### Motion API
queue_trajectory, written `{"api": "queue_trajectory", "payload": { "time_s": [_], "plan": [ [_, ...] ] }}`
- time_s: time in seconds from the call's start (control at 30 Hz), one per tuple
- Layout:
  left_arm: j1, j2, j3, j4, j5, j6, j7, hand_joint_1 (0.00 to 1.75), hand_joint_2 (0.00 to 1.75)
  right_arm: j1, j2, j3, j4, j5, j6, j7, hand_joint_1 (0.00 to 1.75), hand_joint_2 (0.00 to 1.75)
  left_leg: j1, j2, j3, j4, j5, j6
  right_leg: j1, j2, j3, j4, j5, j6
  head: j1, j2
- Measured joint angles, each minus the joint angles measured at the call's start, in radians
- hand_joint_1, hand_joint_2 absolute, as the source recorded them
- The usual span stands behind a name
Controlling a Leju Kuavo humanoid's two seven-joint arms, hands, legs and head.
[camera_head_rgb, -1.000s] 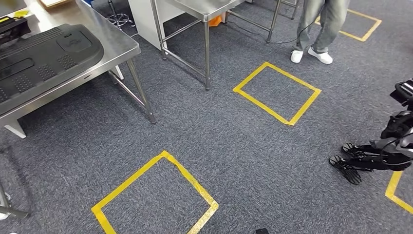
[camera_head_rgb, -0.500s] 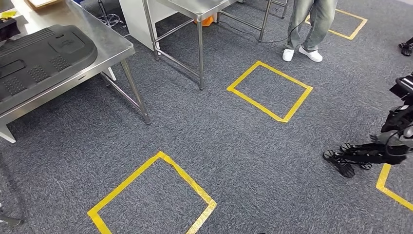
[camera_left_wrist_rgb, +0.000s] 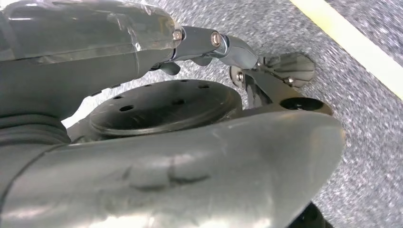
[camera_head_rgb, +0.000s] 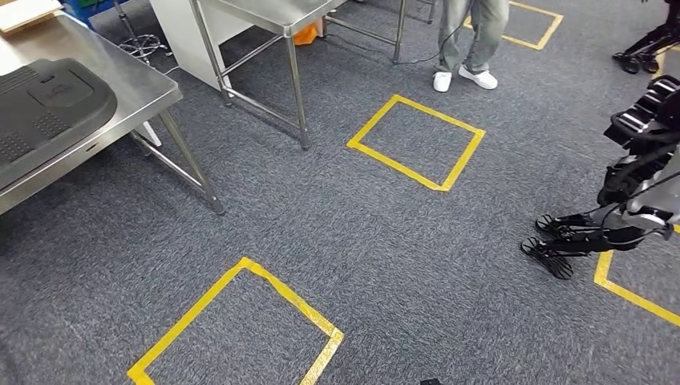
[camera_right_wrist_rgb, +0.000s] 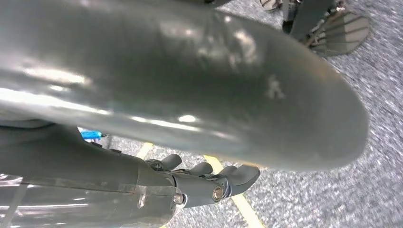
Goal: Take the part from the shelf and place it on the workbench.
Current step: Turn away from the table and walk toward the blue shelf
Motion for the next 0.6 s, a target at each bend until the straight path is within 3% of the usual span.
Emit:
{"api": "queue_trajectory", "payload": {
  "time_s": [0.07, 0.17, 0.2, 0.27, 0.3, 0.33, 0.37, 0.4, 0.43, 0.5, 0.6],
  "plan": [
    [-0.002, 0.000, -0.006, 0.003, -0.008, -0.003, 0.001, 0.00, 0.00, 0.000, 0.002, 0.000, 0.002, -0.001, -0.007, -0.006, 0.00, 0.00, -0.004, -0.009, 0.006, -0.027, 0.003, 0.005, -0.002, 0.011, -0.006, 0.001, 0.003, 0.013, -0.001, 0.000],
    [-0.009, 0.000, -0.009, 0.005, -0.011, -0.006, 0.005, 0.00, 0.00, 0.003, 0.004, 0.000, 0.003, -0.001, -0.009, 0.000, 0.00, 0.00, -0.001, 0.008, 0.010, -0.041, 0.013, 0.022, -0.004, 0.007, -0.015, 0.020, -0.012, 0.030, 0.002, 0.000],
    [-0.012, 0.000, -0.009, 0.005, -0.012, -0.007, 0.006, 0.00, 0.00, 0.003, 0.004, 0.000, 0.003, -0.001, -0.009, 0.006, 0.00, 0.00, 0.002, 0.015, 0.011, -0.047, 0.017, 0.027, -0.004, -0.003, -0.031, 0.058, -0.037, 0.033, 0.006, 0.000],
    [-0.014, 0.000, -0.010, 0.006, -0.014, -0.011, 0.006, 0.00, 0.00, 0.001, 0.004, 0.000, 0.003, -0.001, -0.008, 0.014, 0.00, 0.00, 0.000, 0.031, 0.012, -0.049, 0.018, 0.033, -0.006, -0.024, -0.090, 0.187, -0.105, 0.039, 0.016, 0.000],
    [-0.014, 0.000, -0.010, 0.007, -0.014, -0.013, 0.006, 0.00, 0.00, 0.001, 0.005, 0.000, 0.003, 0.000, -0.008, 0.014, 0.00, 0.00, -0.001, 0.039, 0.012, -0.048, 0.018, 0.034, -0.007, -0.029, -0.118, 0.250, -0.129, 0.042, 0.019, 0.000],
    [-0.015, 0.000, -0.010, 0.007, -0.013, -0.014, 0.007, 0.00, 0.00, 0.003, 0.005, 0.000, 0.003, 0.000, -0.008, 0.011, 0.00, 0.00, -0.002, 0.046, 0.012, -0.048, 0.017, 0.034, -0.008, -0.032, -0.134, 0.284, -0.136, 0.044, 0.020, 0.000],
    [-0.016, 0.000, -0.010, 0.008, -0.011, -0.013, 0.007, 0.00, 0.00, 0.004, 0.005, 0.000, 0.003, 0.000, -0.008, 0.008, 0.00, 0.00, -0.002, 0.052, 0.012, -0.047, 0.016, 0.034, -0.009, -0.034, -0.130, 0.279, -0.122, 0.046, 0.020, 0.000],
    [-0.017, 0.000, -0.010, 0.009, -0.008, -0.014, 0.007, 0.00, 0.00, 0.005, 0.005, 0.000, 0.003, 0.001, -0.008, 0.006, 0.00, 0.00, -0.001, 0.056, 0.014, -0.046, 0.014, 0.032, -0.010, -0.038, -0.105, 0.230, -0.090, 0.046, 0.021, 0.000],
    [-0.018, 0.000, -0.010, 0.009, -0.005, -0.016, 0.007, 0.00, 0.00, 0.005, 0.005, 0.000, 0.003, 0.001, -0.007, 0.005, 0.00, 0.00, -0.001, 0.060, 0.015, -0.044, 0.011, 0.028, -0.011, -0.046, -0.068, 0.155, -0.053, 0.045, 0.022, 0.000],
    [-0.022, 0.000, -0.010, 0.009, 0.001, -0.020, 0.007, 0.00, 0.00, 0.003, 0.005, 0.000, 0.003, 0.001, -0.005, 0.006, 0.00, 0.00, -0.003, 0.065, 0.017, -0.037, 0.004, 0.018, -0.007, -0.063, -0.009, 0.031, -0.009, 0.039, 0.025, 0.000],
    [-0.025, 0.000, -0.010, 0.010, 0.004, -0.025, 0.007, 0.00, 0.00, 0.003, 0.005, 0.000, 0.003, 0.001, -0.005, -0.002, 0.00, 0.00, -0.005, 0.071, 0.018, -0.034, 0.002, 0.004, -0.001, -0.059, 0.000, 0.002, -0.005, 0.021, 0.019, 0.000]
  ]
}}
